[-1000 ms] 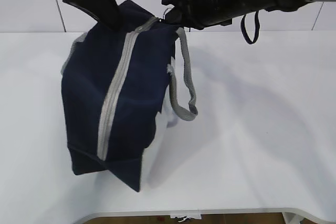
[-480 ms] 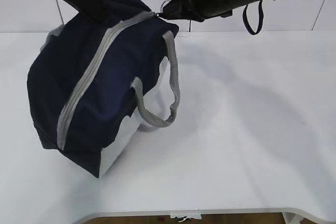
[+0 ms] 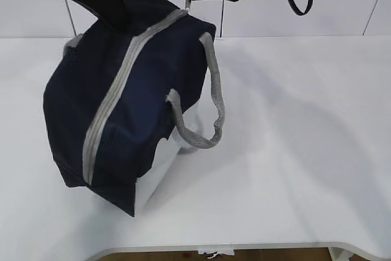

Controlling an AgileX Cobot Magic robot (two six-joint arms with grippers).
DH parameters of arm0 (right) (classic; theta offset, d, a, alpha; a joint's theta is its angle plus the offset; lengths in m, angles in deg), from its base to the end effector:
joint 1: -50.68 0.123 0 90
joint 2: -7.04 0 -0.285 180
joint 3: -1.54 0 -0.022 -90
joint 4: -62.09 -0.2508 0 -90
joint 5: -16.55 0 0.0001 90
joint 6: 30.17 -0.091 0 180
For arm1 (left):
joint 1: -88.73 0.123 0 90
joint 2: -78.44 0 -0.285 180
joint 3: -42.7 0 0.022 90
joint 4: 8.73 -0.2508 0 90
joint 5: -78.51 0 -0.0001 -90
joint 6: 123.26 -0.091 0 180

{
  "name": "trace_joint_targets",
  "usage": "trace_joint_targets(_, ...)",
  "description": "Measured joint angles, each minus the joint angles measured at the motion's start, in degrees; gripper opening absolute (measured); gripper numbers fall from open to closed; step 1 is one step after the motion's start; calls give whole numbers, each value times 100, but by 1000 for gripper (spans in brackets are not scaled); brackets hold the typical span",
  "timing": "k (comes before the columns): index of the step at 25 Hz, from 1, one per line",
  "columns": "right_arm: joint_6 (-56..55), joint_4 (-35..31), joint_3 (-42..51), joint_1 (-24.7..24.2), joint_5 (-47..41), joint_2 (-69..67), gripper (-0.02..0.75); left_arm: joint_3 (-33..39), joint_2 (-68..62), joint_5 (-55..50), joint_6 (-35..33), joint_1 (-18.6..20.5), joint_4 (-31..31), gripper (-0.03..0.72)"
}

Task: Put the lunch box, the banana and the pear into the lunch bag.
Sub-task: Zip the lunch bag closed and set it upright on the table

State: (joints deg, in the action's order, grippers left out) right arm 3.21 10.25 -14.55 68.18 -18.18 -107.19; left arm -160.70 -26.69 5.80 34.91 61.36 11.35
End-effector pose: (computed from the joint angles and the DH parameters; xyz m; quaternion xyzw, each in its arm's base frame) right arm 0.4052 0.1706 0.3268 -0.1467 0.8431 0.3186 0.4075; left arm 0.3041 -0.1910 0.3791 0.3873 0.8788 -0.1841 0.2092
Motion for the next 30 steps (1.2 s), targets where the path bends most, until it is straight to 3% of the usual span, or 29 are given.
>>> trace_joint_targets(9,-194,626,-112,0,-29,0,1,0,-80,24,-160,-82,482,-3)
trace_joint_targets(18,-673,1219,-118,-89,-100,-12,1,0,-69,219,-182,-479,496,-3)
trace_joint_targets(30,-942,1594,-118,-239,-394,-60,1,0,351,102,-202,-519,507,-3)
